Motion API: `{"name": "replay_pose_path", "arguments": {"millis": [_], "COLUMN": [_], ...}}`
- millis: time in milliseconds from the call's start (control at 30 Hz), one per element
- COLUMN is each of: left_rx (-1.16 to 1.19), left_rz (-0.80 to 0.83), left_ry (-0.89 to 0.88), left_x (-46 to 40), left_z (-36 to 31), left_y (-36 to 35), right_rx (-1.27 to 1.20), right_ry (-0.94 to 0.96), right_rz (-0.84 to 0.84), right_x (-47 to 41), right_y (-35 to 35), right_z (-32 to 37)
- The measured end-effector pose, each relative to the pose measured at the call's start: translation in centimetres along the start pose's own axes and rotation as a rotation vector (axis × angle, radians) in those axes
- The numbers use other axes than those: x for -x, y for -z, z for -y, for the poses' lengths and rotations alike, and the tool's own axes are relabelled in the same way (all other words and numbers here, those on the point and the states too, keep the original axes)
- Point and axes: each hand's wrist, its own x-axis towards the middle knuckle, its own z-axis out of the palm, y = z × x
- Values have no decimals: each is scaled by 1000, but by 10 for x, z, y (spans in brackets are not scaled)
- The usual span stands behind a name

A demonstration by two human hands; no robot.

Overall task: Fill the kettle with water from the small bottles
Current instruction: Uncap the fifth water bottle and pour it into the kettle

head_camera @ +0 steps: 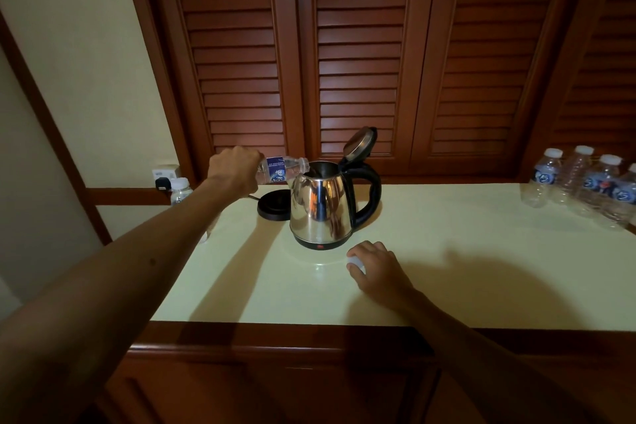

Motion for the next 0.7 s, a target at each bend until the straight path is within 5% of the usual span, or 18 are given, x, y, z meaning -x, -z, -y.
{"name": "replay_pose_path", "arguments": {"millis": [700], "left_rx": [-91], "left_rz": [-12], "left_ry": [-55], "left_x": [-7], "left_z": [-2], "left_y": [11], "right_rx": [-10], "right_ry": [-7], "right_rz": [-18], "right_x": [0], "right_y": [1], "right_z": [1]}}
